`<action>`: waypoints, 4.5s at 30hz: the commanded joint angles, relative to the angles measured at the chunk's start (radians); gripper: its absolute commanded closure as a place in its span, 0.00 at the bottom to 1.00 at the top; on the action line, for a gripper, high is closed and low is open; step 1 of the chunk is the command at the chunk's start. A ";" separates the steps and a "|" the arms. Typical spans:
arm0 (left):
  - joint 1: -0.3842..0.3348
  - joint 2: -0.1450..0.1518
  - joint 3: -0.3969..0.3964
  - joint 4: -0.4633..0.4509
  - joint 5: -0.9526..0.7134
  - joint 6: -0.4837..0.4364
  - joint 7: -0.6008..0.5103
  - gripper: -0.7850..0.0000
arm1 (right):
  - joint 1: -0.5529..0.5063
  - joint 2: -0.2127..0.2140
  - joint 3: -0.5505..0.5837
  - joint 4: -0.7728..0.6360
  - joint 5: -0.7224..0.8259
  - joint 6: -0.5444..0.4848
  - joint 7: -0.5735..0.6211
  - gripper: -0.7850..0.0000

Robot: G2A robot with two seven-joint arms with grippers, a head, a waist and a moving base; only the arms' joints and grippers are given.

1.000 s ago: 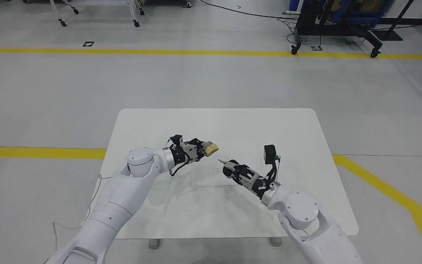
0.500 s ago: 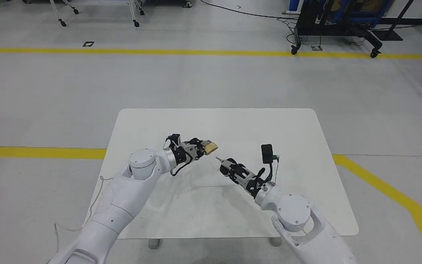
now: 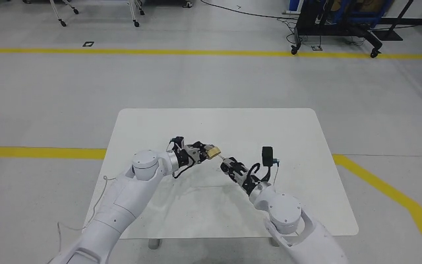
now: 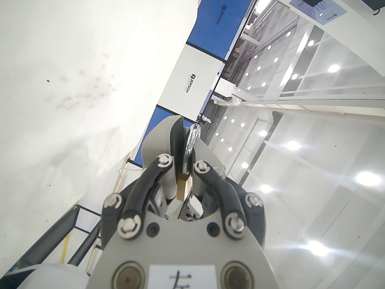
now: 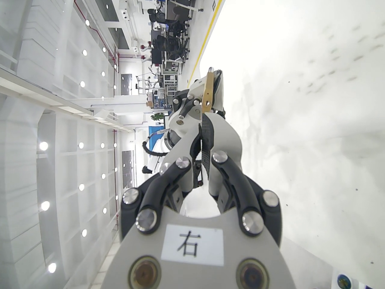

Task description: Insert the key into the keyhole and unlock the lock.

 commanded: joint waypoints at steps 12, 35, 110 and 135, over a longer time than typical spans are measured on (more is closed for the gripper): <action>-0.001 -0.004 -0.004 0.000 0.020 0.000 -0.022 1.00 | 0.034 -0.016 -0.016 0.029 0.011 0.043 -0.019 1.00; 0.028 -0.013 -0.026 -0.021 0.053 -0.075 0.055 1.00 | 0.040 -0.033 -0.019 0.025 0.015 0.084 -0.031 1.00; 0.050 -0.042 -0.071 0.000 0.000 -0.152 -0.082 1.00 | 0.064 -0.057 0.170 0.214 0.469 -0.091 0.435 0.83; 0.063 -0.040 -0.088 -0.012 0.021 -0.166 -0.124 1.00 | 0.085 -0.052 0.171 0.248 0.519 -0.075 0.451 0.85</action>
